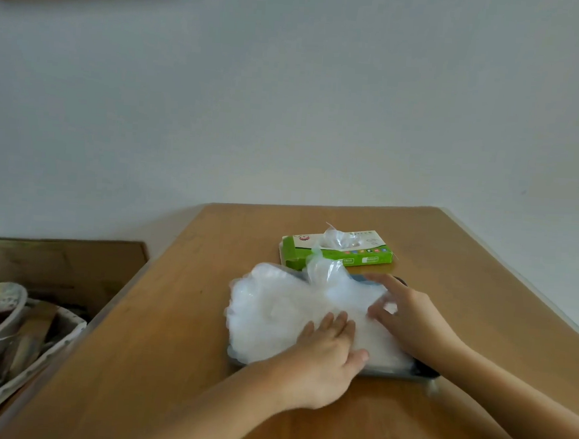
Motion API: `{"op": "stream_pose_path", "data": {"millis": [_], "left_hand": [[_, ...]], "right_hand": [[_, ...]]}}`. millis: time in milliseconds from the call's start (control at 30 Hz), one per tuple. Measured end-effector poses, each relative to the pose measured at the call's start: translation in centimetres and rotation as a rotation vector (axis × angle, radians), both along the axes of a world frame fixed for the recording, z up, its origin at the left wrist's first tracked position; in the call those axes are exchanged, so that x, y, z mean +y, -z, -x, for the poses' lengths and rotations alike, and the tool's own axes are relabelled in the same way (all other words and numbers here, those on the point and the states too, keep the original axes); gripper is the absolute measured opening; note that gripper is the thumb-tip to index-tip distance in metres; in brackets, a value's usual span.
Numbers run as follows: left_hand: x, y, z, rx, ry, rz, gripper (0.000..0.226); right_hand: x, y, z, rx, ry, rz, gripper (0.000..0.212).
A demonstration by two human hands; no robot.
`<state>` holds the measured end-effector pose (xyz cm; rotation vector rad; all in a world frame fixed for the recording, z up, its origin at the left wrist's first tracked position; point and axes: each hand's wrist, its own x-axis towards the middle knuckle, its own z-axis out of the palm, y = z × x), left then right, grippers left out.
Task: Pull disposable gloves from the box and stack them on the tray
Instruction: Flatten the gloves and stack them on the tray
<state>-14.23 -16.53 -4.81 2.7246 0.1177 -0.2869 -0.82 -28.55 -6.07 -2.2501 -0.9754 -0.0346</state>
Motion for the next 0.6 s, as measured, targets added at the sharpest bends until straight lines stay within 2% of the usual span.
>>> {"op": "stream_pose_path", "data": {"millis": [100,167,233,300,367,400,467,600], "left_hand": [[0.3,0.2,0.2,0.074,0.005,-0.038,0.061],[0.4,0.2,0.3,0.090,0.004,-0.050,0.061],[0.4,0.3,0.2,0.104,0.009,-0.063,0.061],[0.4,0.4,0.2,0.101,0.011,-0.057,0.060],[0.5,0.3,0.2,0.088,0.004,-0.039,0.058],[0.6,0.3,0.3,0.087,-0.006,-0.040,0.058],[1.2,0.3,0.5,0.096,-0.042,-0.069,0.058],[4.2,0.0,1.3,0.119,-0.216,-0.172,0.060]], "right_hand": [[-0.5,-0.8,0.4,-0.112,0.089,0.174,0.049],[-1.0,-1.5,0.6,-0.347,0.177,0.293,0.043],[-1.2,-1.7,0.8,-0.537,0.086,0.214,0.030],[-1.3,-1.9,1.4,-0.474,-0.114,0.194,0.018],[-1.0,-1.3,1.9,-0.218,-0.287,0.371,0.035],[-0.9,-1.1,1.9,-0.177,-0.329,0.481,0.044],[-0.9,-1.2,1.7,-0.181,-0.346,0.600,0.053],[-1.1,-1.8,1.7,-0.146,-0.305,0.646,0.057]]}}
